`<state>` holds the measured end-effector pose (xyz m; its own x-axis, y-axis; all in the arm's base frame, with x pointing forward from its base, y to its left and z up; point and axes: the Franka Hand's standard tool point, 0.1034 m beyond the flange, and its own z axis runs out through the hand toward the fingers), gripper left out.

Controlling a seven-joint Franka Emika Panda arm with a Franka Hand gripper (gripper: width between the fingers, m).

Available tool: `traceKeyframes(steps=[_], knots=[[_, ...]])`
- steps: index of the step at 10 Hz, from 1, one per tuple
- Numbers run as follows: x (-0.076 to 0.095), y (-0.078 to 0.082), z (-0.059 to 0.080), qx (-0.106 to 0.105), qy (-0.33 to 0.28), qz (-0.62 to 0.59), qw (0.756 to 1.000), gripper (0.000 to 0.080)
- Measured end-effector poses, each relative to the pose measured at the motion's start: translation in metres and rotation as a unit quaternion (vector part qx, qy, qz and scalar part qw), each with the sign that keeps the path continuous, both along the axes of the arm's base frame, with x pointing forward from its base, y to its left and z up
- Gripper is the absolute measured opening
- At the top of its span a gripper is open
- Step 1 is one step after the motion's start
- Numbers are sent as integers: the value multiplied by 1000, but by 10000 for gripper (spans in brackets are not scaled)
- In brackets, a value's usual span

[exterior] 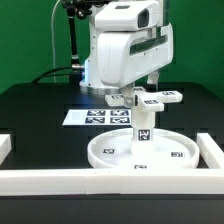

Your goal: Assemble round table

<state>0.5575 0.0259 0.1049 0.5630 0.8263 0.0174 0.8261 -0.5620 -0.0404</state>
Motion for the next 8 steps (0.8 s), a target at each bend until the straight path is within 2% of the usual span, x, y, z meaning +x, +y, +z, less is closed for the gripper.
traceKeyframes(steps=[1, 2, 8], knots=[[0, 0, 0, 0, 0, 0, 1000, 528], [0, 0, 0, 0, 0, 0, 1000, 442], [0, 0, 0, 0, 0, -15, 1000, 442]])
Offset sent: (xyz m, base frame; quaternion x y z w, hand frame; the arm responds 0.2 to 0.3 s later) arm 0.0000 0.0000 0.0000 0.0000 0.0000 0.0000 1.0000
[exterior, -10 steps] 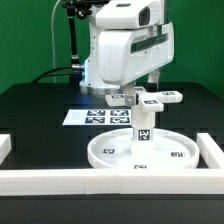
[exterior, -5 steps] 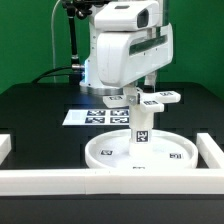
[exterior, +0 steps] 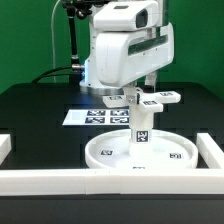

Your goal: Assemble round table

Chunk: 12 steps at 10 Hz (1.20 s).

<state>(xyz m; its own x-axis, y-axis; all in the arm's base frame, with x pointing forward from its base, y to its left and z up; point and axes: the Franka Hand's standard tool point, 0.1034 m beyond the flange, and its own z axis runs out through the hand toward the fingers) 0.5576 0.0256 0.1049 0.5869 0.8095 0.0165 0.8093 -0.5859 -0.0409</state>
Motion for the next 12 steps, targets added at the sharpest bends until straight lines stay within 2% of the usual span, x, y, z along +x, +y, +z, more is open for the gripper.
traceKeyframes(steps=[2, 4, 5, 8, 9, 12], knots=[[-1, -2, 0, 2, 5, -108, 994, 443], [-2, -3, -1, 6, 5, -242, 970, 443], [-3, -2, -1, 7, 1, -308, 951, 443], [-4, 12, -2, 12, 3, -494, 870, 445], [-4, 11, -2, 12, 4, -512, 859, 445], [-4, 12, -2, 13, 10, -595, 803, 445]])
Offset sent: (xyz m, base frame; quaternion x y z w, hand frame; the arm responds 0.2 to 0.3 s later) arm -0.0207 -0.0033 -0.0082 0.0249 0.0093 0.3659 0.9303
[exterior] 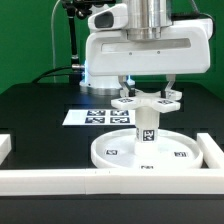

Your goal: Assemble round table

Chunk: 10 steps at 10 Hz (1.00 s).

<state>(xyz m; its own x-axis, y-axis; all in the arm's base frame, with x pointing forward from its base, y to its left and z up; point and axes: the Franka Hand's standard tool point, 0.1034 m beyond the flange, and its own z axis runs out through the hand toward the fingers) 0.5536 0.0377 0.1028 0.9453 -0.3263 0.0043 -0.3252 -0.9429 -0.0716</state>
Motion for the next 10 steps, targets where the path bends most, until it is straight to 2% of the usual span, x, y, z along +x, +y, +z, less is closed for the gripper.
traceKeyframes(steps=[3, 6, 7, 9, 10], knots=[[0, 1, 0, 6, 6, -85, 996, 445], [1, -3, 0, 43, 7, -285, 958, 445], [0, -2, -1, 54, 12, -359, 932, 445], [1, -1, -1, 60, 20, -465, 883, 445], [1, 1, -1, 64, 25, -522, 850, 445]])
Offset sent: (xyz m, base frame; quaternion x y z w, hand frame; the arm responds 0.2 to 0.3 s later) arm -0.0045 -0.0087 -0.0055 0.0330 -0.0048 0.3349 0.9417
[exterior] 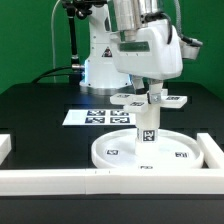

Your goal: Assemble round table

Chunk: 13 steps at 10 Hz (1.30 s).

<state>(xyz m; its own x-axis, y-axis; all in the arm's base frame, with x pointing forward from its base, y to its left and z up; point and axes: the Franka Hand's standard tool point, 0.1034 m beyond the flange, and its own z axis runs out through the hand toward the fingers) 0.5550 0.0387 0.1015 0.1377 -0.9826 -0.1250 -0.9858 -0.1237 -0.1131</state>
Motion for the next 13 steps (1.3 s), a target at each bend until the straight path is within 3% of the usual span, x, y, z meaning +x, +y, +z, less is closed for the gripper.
traceKeyframes(steps=[6, 8, 9, 12, 13], knots=[[3, -2, 1, 31, 26, -228, 973, 445], [3, -1, 1, 32, 24, -223, 974, 471], [3, -1, 1, 33, 25, -215, 976, 606], [4, 6, 27, 42, 16, -138, 989, 647], [3, 5, 24, 40, 17, -134, 990, 647]])
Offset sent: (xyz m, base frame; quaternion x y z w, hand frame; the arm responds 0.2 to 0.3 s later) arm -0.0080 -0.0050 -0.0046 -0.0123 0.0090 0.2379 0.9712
